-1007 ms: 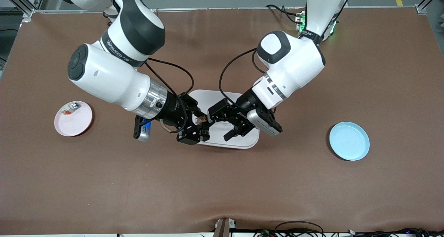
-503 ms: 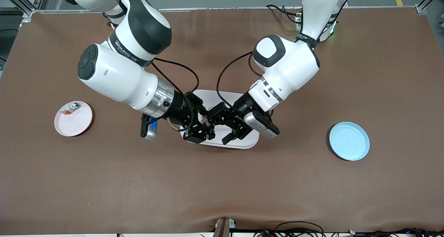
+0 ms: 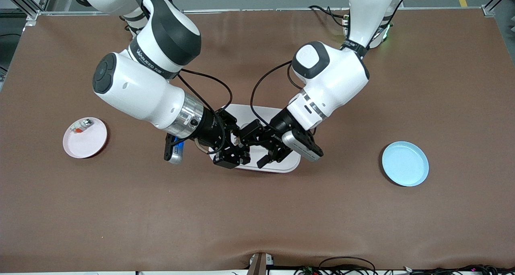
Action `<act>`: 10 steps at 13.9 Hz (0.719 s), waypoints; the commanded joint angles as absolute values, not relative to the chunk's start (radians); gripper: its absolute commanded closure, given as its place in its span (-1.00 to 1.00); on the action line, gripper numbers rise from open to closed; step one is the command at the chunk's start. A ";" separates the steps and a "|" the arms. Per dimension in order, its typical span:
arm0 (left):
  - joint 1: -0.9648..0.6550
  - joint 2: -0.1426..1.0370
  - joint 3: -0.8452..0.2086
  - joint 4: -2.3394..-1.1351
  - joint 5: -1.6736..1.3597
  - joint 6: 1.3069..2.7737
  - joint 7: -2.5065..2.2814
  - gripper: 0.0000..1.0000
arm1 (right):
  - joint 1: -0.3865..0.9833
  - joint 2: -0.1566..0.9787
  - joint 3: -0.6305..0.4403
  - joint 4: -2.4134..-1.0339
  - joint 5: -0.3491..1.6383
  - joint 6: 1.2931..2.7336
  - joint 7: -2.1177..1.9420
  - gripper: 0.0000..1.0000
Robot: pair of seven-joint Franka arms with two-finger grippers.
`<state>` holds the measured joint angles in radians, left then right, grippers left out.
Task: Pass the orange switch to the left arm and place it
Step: 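Grasp the switch top with the left gripper beside the right gripper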
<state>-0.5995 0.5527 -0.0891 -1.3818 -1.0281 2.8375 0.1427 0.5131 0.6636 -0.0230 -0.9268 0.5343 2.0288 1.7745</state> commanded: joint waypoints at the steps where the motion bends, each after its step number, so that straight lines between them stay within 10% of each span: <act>1: -0.603 0.568 -0.092 -1.355 -1.055 2.853 0.178 -0.47 | 0.517 0.690 -0.031 -0.879 0.541 2.049 1.735 1.00; 8: -0.603 0.568 -0.094 -1.356 -1.057 2.853 0.176 0.81 | 0.528 0.689 -0.028 -0.874 0.445 2.045 1.545 1.00; 10: -0.603 0.568 -0.094 -1.356 -1.057 2.853 0.176 0.92 | 0.528 0.687 -0.028 -0.870 0.443 2.045 1.514 1.00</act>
<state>-0.6025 0.5534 -0.0984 -1.3609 -1.0354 2.8396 0.1429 0.5224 0.6752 -0.0223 -0.9231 0.4628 2.0569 1.5457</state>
